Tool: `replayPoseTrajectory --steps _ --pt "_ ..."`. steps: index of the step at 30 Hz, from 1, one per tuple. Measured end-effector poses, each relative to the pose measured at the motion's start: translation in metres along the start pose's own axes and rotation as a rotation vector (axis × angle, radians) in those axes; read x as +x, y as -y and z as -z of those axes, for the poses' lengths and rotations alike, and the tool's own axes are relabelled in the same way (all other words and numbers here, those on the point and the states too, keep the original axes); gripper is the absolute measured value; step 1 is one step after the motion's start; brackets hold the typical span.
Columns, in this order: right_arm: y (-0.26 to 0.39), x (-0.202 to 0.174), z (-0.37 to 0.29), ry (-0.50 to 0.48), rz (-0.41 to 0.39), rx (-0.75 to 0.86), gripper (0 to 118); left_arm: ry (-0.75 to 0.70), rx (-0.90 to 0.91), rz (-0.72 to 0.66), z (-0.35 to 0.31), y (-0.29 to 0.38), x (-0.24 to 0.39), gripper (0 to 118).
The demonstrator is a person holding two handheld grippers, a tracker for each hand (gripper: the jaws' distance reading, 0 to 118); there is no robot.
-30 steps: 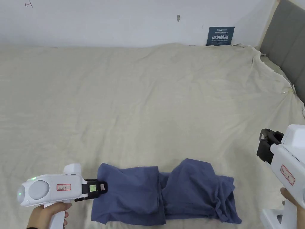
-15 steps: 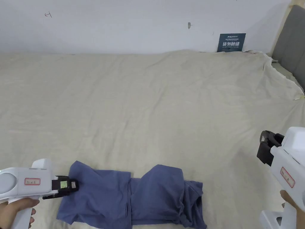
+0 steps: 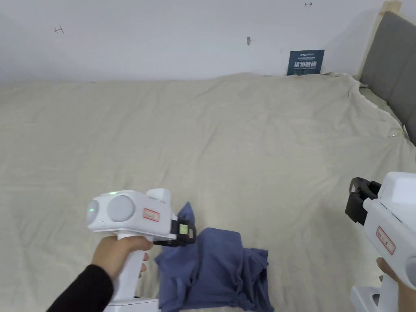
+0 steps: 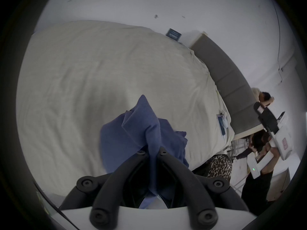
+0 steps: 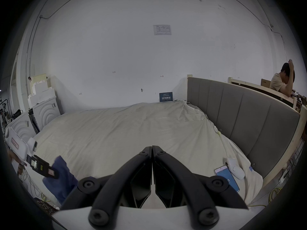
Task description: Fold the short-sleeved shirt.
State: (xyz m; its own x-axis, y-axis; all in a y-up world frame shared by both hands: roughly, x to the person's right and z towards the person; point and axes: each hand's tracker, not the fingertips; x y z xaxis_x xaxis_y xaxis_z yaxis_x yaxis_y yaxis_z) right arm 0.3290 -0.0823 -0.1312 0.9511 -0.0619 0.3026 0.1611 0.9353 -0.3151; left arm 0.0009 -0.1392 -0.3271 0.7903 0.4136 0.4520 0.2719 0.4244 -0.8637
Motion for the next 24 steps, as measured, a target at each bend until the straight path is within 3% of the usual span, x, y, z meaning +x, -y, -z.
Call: replayPoseTrajectory --steps 9,15,17,18,20,22,24 --pt "0.003 0.012 0.002 0.01 0.005 0.003 0 -0.075 -0.163 0.064 0.114 0.012 0.048 5" --pt "0.009 0.014 0.0 0.016 0.001 -0.011 0 -0.145 -0.154 0.073 0.145 0.028 0.06 7" --pt "0.01 0.015 0.0 0.018 0.006 -0.013 0 -0.152 -0.141 0.098 0.141 0.03 0.066 20" --pt "0.01 0.014 -0.001 0.018 0.008 -0.014 0 -0.138 -0.132 0.105 0.139 0.029 0.067 32" --pt "0.01 0.013 -0.001 0.019 0.006 -0.016 0 -0.06 -0.123 0.102 0.129 0.029 0.071 71" --pt "0.009 0.012 -0.002 0.016 0.005 -0.013 0 -0.011 -0.091 0.079 0.112 0.026 0.074 94" --pt "0.007 0.012 -0.003 0.015 0.003 -0.01 0 0.029 -0.017 0.076 0.088 0.022 0.076 95"
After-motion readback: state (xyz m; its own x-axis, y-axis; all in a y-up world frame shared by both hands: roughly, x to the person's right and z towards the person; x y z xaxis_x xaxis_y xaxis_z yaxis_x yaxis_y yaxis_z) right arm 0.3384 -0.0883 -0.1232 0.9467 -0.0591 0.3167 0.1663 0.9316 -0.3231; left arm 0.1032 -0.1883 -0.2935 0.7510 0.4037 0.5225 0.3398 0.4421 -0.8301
